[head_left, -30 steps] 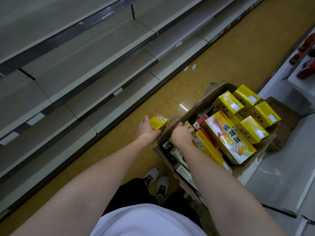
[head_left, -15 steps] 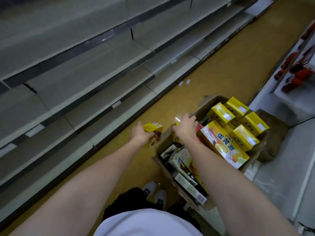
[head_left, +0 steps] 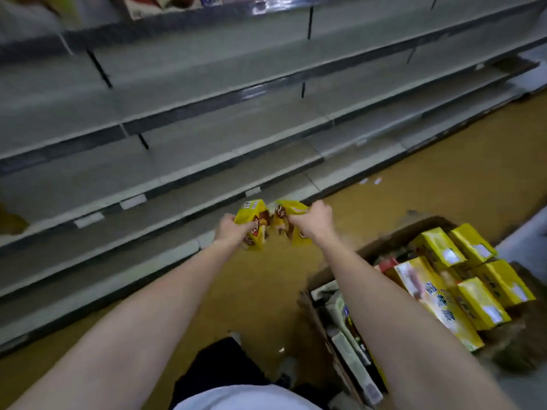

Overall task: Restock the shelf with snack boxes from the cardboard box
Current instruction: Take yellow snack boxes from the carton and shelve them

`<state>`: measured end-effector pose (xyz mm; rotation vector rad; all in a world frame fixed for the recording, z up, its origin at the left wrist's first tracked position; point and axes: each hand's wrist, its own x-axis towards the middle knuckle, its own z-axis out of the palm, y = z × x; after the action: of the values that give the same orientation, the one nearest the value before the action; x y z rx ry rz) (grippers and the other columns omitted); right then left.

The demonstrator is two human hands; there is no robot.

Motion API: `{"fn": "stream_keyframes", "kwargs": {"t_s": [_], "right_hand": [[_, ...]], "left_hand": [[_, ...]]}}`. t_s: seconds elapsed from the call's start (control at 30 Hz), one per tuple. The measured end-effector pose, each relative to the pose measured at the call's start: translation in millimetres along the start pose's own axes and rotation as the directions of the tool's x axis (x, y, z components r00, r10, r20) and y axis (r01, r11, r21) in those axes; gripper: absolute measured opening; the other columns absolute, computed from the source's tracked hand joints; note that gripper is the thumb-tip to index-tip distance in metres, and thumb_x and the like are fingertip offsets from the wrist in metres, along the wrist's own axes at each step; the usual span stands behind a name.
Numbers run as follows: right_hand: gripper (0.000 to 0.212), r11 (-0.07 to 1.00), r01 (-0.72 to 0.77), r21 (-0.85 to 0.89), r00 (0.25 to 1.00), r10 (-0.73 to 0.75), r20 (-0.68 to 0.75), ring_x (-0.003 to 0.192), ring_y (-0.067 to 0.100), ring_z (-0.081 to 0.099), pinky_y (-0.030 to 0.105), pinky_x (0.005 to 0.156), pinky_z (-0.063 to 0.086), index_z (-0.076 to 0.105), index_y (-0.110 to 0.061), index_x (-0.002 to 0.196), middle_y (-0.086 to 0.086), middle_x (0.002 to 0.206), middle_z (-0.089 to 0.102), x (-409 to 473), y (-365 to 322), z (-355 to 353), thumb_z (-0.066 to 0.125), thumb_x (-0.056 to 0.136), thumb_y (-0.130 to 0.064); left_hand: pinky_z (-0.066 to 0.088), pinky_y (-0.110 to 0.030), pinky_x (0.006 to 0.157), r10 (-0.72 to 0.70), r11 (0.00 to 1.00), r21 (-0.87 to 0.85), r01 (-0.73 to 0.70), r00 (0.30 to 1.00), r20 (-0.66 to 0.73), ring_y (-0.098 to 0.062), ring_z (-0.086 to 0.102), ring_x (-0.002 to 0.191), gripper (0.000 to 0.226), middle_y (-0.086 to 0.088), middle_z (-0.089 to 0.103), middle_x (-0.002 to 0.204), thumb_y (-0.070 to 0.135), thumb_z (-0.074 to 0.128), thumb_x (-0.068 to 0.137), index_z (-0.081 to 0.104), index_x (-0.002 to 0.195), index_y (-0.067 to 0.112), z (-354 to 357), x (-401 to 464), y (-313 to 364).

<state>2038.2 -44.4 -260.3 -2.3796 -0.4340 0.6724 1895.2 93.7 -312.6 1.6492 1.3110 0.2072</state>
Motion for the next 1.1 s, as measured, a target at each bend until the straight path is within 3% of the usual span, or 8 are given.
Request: {"fn": "stream_keyframes", "kwargs": {"t_s": [0.07, 0.17, 0.43, 0.53, 0.67, 0.8, 1.03, 1.1], "right_hand": [[0.047, 1.0, 0.011, 0.022, 0.999, -0.012, 0.034, 0.081, 0.02, 0.051, 0.024, 0.051, 0.034, 0.055, 0.0, 0.111, 0.014, 0.114, 0.046, -4.8, -19.2, 15.9, 0.075, 0.081, -0.029], [0.035, 0.998, 0.042, 0.046, 0.996, -0.046, 0.077, 0.094, 0.026, 0.057, 0.027, 0.062, 0.046, 0.054, -0.006, 0.088, 0.009, 0.093, 0.051, -18.4, -53.6, 37.0, 0.076, 0.074, -0.029], [0.062, 0.978, 0.147, 0.148, 0.981, -0.164, 0.105, 0.097, 0.029, 0.06, 0.028, 0.065, 0.048, 0.046, -0.001, 0.125, 0.014, 0.118, 0.061, -63.0, -161.0, 99.2, 0.075, 0.078, -0.029], [0.076, 0.975, 0.172, 0.138, 0.973, -0.19, 0.133, 0.109, 0.036, 0.059, 0.037, 0.082, 0.052, 0.033, 0.0, 0.135, 0.019, 0.12, 0.058, -85.4, -198.8, 128.2, 0.076, 0.077, -0.023], [0.054, 0.969, 0.184, 0.166, 0.954, -0.217, 0.206, 0.113, 0.034, 0.058, 0.036, 0.085, 0.051, 0.046, -0.001, 0.116, 0.014, 0.118, 0.056, -114.3, -248.6, 161.2, 0.079, 0.076, -0.016], [0.113, 0.925, 0.226, 0.307, 0.919, -0.307, 0.248, 0.125, 0.032, 0.053, 0.033, 0.093, 0.048, 0.016, 0.002, 0.152, 0.016, 0.137, 0.05, -144.7, -310.2, 193.1, 0.085, 0.066, -0.02], [0.079, 0.806, 0.369, 0.463, 0.841, -0.501, 0.202, 0.098, 0.028, 0.066, 0.048, 0.087, 0.057, 0.046, -0.015, 0.115, 0.011, 0.109, 0.065, -180.9, -392.7, 245.4, 0.078, 0.044, -0.033], [0.079, 0.782, 0.378, 0.495, 0.832, -0.522, 0.188, 0.097, 0.027, 0.066, 0.049, 0.086, 0.057, 0.047, -0.017, 0.108, 0.009, 0.106, 0.064, -191.1, -413.9, 253.7, 0.079, 0.04, -0.04]], "left_hand": [[0.053, -0.033, 0.063, -0.026, 0.998, -0.061, 0.026, 1.0, -0.007, -0.017, 0.065, 0.066, 0.024, -0.013, 0.069, 0.1, 0.023, 0.076, 0.083, 0.058, 0.096, 0.013, -24.2, 1.4, -6.9], [0.048, -0.024, 0.043, -0.056, 0.978, -0.201, 0.053, 0.998, -0.01, -0.02, 0.066, 0.063, 0.02, -0.014, 0.071, 0.097, 0.017, 0.073, 0.084, 0.062, 0.099, 0.008, -59.4, 0.6, -17.0], [0.058, -0.044, 0.082, -0.079, 0.92, -0.389, 0.042, 0.994, -0.078, -0.025, 0.067, 0.094, 0.061, -0.01, 0.067, 0.106, 0.031, 0.083, 0.063, 0.049, 0.111, 0.016, -185.6, 11.8, -44.6], [0.061, -0.046, 0.074, -0.07, 0.903, -0.43, 0.009, 0.99, -0.124, -0.025, 0.07, 0.088, 0.066, -0.01, 0.069, 0.102, 0.028, 0.085, 0.059, 0.052, 0.113, 0.012, -237.9, 10.4, -53.3], [0.058, -0.035, 0.057, -0.043, 0.837, -0.546, -0.021, 0.994, -0.105, -0.026, 0.072, 0.079, 0.05, -0.015, 0.072, 0.105, 0.01, 0.084, 0.071, 0.059, 0.114, 0.012, -302.7, 2.0, -60.0], [0.058, -0.055, 0.083, -0.052, 0.785, -0.617, -0.054, 0.987, -0.153, -0.031, 0.068, 0.092, 0.057, -0.011, 0.066, 0.108, 0.001, 0.081, 0.072, 0.049, 0.115, 0.019, -367.8, -4.5, -68.3], [0.056, -0.048, 0.086, -0.009, 0.714, -0.686, -0.142, 0.977, -0.212, -0.028, 0.067, 0.089, 0.025, -0.018, 0.067, 0.121, 0.015, 0.071, 0.081, 0.058, 0.102, 0.019, -476.6, -6.8, -81.5], [0.054, -0.039, 0.081, -0.027, 0.687, -0.7, -0.195, 0.956, -0.292, -0.024, 0.064, 0.096, 0.051, -0.01, 0.063, 0.127, 0.026, 0.077, 0.08, 0.051, 0.121, 0.015, -500.8, -3.4, -81.0]]}}
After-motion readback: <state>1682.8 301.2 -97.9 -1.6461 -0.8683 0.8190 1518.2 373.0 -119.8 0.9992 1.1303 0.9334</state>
